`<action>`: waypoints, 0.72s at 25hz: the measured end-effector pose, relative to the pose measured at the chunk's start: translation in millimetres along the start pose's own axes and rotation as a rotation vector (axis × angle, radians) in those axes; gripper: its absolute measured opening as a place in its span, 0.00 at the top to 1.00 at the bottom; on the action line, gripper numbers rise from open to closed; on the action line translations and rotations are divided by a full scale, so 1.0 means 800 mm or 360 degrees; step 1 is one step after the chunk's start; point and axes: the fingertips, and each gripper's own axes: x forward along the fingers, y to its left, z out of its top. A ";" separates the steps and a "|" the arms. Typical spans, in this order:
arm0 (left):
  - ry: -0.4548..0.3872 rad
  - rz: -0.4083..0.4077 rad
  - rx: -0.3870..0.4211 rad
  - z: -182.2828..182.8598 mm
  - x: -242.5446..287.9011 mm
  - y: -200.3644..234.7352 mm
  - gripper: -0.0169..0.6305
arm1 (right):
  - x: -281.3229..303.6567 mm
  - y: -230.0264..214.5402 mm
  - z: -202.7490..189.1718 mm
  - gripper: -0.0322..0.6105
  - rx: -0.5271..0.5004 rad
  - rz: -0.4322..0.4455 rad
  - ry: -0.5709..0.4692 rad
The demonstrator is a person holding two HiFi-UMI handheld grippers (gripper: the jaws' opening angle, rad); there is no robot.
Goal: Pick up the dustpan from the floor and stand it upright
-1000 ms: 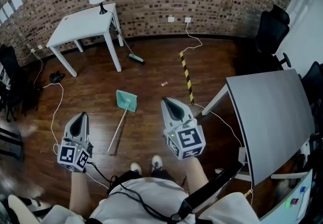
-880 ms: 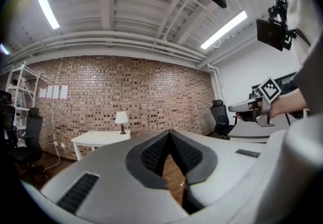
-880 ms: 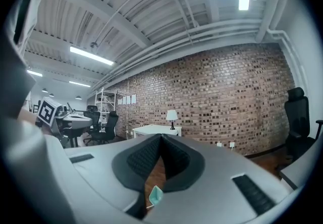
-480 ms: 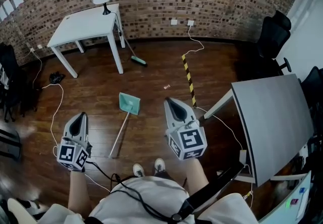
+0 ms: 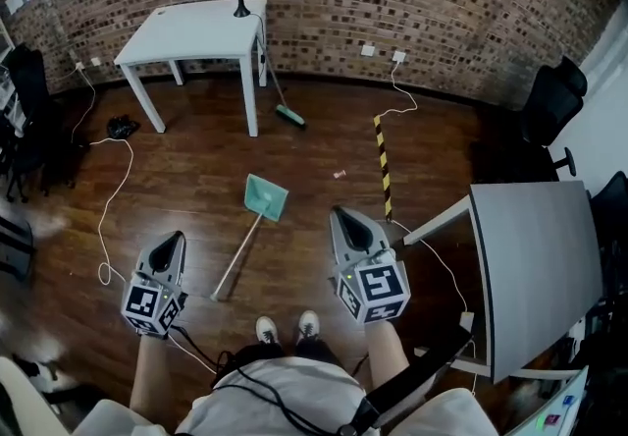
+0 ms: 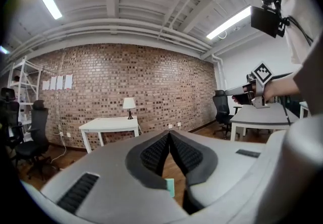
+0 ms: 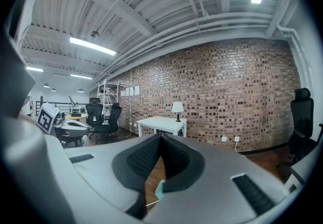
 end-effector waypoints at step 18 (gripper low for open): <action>0.0201 0.0127 -0.0422 -0.262 -0.053 0.101 0.81 | 0.156 0.100 -0.157 0.90 -0.0100 0.0195 0.0363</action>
